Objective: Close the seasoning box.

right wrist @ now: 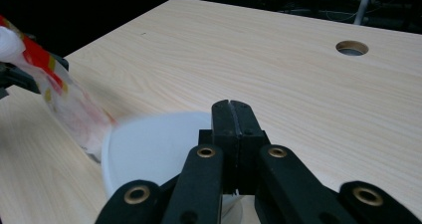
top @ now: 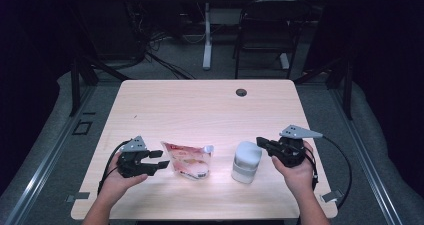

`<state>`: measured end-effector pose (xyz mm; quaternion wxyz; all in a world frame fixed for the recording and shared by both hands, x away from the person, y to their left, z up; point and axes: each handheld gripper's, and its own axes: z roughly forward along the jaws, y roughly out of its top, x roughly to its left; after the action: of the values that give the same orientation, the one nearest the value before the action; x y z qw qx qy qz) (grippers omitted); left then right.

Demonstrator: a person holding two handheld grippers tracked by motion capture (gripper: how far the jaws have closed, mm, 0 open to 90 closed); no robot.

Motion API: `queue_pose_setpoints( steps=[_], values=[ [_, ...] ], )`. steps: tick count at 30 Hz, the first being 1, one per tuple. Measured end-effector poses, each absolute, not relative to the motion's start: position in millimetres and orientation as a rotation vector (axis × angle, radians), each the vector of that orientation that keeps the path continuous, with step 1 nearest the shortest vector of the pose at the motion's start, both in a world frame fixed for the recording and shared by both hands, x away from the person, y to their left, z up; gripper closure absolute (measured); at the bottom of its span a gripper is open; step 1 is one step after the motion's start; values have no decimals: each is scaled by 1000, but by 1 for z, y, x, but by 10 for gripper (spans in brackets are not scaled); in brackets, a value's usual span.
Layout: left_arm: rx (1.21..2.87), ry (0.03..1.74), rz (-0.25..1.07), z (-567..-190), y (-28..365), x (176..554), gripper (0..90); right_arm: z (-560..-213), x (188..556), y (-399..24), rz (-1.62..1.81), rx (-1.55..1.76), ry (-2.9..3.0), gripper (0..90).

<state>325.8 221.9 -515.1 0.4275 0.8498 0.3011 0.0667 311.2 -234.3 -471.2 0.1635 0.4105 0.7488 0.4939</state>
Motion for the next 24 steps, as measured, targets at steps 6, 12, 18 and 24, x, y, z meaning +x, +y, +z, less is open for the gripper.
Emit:
queue_pose_setpoints(
  steps=[6, 12, 18, 24],
  values=[
    [2116, 763, 176, -517, 224, 326, 496, -477, 302, -235, 1371, 1163, 2131, 900],
    [2107, 783, 182, -518, 228, 327, 496, -486, 298, -243, 1350, 1192, 2108, 900],
    [2094, 820, 199, -522, 233, 329, 496, -497, 290, -249, 1277, 1192, 2088, 900],
    [2083, 841, 212, -525, 235, 330, 495, -511, 286, -262, 1229, 1237, 2077, 900]
  ],
)
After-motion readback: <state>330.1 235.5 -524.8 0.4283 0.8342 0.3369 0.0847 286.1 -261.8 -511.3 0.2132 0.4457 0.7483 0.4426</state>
